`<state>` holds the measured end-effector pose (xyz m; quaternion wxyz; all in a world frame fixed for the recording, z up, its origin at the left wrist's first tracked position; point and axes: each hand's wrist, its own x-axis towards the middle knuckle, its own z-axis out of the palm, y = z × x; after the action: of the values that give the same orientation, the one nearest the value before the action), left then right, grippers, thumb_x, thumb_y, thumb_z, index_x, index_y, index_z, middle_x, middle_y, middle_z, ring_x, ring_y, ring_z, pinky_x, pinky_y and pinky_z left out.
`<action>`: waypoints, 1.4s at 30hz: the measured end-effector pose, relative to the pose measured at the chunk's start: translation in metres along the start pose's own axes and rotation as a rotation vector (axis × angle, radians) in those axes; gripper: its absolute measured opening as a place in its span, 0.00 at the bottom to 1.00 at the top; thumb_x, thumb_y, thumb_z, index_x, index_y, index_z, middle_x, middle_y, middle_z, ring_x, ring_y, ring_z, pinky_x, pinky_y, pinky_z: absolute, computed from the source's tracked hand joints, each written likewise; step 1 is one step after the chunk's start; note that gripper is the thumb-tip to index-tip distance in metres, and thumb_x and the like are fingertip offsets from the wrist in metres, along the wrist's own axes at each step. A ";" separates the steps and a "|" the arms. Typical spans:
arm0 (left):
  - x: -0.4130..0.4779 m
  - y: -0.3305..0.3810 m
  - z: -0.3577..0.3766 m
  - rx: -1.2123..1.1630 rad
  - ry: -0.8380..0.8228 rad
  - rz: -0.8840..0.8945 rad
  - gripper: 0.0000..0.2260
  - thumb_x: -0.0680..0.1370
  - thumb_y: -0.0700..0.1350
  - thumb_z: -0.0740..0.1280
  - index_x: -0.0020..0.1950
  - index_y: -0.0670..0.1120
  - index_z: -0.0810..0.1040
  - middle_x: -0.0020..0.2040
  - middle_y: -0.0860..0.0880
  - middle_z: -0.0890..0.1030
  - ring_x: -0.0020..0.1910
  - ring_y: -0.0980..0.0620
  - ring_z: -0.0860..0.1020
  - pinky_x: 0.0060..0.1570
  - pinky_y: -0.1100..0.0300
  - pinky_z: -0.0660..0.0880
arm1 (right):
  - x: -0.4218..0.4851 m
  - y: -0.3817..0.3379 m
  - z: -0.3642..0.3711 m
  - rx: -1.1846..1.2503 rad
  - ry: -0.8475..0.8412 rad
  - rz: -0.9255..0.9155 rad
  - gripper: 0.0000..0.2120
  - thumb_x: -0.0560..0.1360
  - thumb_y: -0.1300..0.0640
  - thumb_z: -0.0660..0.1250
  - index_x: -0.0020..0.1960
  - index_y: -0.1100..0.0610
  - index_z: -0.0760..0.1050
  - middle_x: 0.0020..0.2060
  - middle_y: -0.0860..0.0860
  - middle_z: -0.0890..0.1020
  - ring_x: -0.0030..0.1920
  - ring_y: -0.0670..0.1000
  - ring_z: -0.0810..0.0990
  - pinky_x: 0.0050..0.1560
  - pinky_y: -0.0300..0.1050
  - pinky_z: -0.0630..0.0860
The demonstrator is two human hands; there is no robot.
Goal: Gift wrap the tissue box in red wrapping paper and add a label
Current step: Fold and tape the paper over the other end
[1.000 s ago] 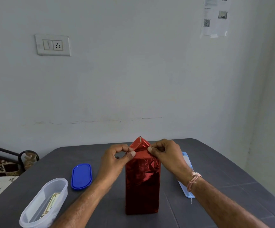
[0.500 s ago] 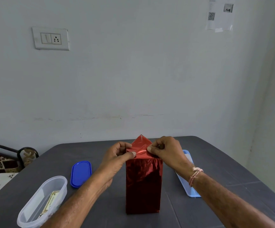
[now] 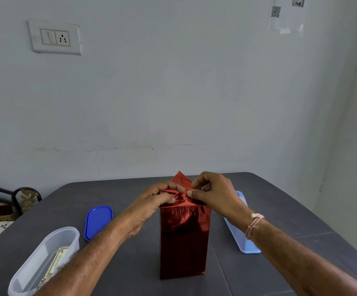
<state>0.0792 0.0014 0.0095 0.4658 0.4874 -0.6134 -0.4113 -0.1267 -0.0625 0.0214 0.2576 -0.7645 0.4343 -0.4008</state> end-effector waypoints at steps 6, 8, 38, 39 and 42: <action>0.007 -0.005 0.003 0.025 0.085 0.021 0.05 0.78 0.46 0.73 0.51 0.46 0.86 0.50 0.48 0.86 0.51 0.54 0.84 0.51 0.67 0.76 | 0.004 0.000 0.004 -0.003 0.027 0.021 0.13 0.69 0.50 0.81 0.46 0.49 0.79 0.41 0.46 0.84 0.42 0.48 0.83 0.44 0.44 0.82; 0.011 -0.005 0.005 0.020 0.119 0.036 0.09 0.76 0.48 0.76 0.49 0.43 0.84 0.46 0.49 0.86 0.47 0.56 0.84 0.48 0.69 0.76 | 0.004 0.001 0.005 -0.009 0.032 0.012 0.13 0.69 0.50 0.81 0.46 0.49 0.78 0.42 0.46 0.84 0.42 0.48 0.83 0.44 0.43 0.82; 0.031 -0.001 0.012 -0.068 0.208 -0.322 0.18 0.68 0.50 0.82 0.51 0.40 0.86 0.45 0.43 0.88 0.46 0.43 0.87 0.57 0.50 0.82 | -0.004 0.003 0.005 0.110 -0.015 0.068 0.13 0.76 0.56 0.74 0.55 0.48 0.73 0.40 0.55 0.84 0.37 0.47 0.83 0.36 0.35 0.78; 0.031 -0.002 0.012 -0.093 0.222 -0.329 0.19 0.67 0.50 0.82 0.51 0.40 0.85 0.45 0.42 0.88 0.46 0.43 0.87 0.57 0.50 0.82 | -0.004 0.004 0.005 0.131 -0.016 0.084 0.13 0.76 0.57 0.74 0.55 0.48 0.73 0.40 0.55 0.84 0.37 0.47 0.83 0.36 0.36 0.78; 0.031 -0.004 0.015 -0.140 0.257 -0.324 0.19 0.67 0.49 0.83 0.51 0.40 0.85 0.44 0.42 0.88 0.44 0.45 0.87 0.55 0.51 0.82 | -0.001 0.004 0.000 0.292 -0.056 0.134 0.13 0.75 0.59 0.75 0.56 0.51 0.76 0.45 0.53 0.84 0.38 0.45 0.82 0.39 0.36 0.77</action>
<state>0.0628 -0.0285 0.0078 0.5005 0.5945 -0.4327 -0.4570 -0.1286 -0.0640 0.0179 0.4042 -0.6991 0.4139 -0.4202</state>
